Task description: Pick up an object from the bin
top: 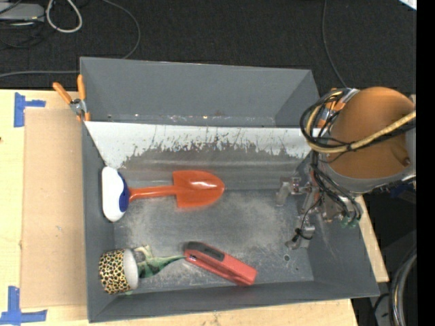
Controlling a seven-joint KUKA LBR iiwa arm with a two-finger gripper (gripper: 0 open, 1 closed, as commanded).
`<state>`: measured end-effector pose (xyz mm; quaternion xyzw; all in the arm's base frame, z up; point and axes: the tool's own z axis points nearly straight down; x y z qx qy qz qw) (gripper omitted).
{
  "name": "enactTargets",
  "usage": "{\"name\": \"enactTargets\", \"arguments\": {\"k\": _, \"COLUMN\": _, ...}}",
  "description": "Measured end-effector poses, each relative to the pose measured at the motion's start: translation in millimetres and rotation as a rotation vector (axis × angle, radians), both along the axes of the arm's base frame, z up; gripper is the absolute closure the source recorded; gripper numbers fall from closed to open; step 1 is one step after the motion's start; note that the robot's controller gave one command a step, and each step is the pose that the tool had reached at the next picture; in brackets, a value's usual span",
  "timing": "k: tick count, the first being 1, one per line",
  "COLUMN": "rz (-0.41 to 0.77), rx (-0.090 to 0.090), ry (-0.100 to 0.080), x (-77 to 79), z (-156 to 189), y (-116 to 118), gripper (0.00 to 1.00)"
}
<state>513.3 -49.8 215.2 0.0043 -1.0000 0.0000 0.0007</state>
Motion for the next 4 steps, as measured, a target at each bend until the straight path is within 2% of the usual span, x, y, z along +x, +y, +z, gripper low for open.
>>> {"name": "enactTargets", "arguments": {"k": 1, "rz": 0.000, "rx": 0.000, "ry": 0.000, "x": 0.0, "z": -0.1, "y": 0.0, "gripper": 0.00}}
{"name": "enactTargets", "arguments": {"k": 2, "rz": 0.105, "rx": 0.002, "ry": 0.009, "x": 7.1, "z": -77.4, "y": 13.0, "gripper": 0.00}}
{"name": "enactTargets", "arguments": {"k": 3, "rz": 0.126, "rx": 0.000, "ry": -0.002, "x": -39.1, "z": -74.3, "y": 13.4, "gripper": 0.00}}
{"name": "enactTargets", "arguments": {"k": 4, "rz": 0.122, "rx": -0.003, "ry": -0.013, "x": -36.4, "z": -89.0, "y": 21.0, "gripper": 0.00}}
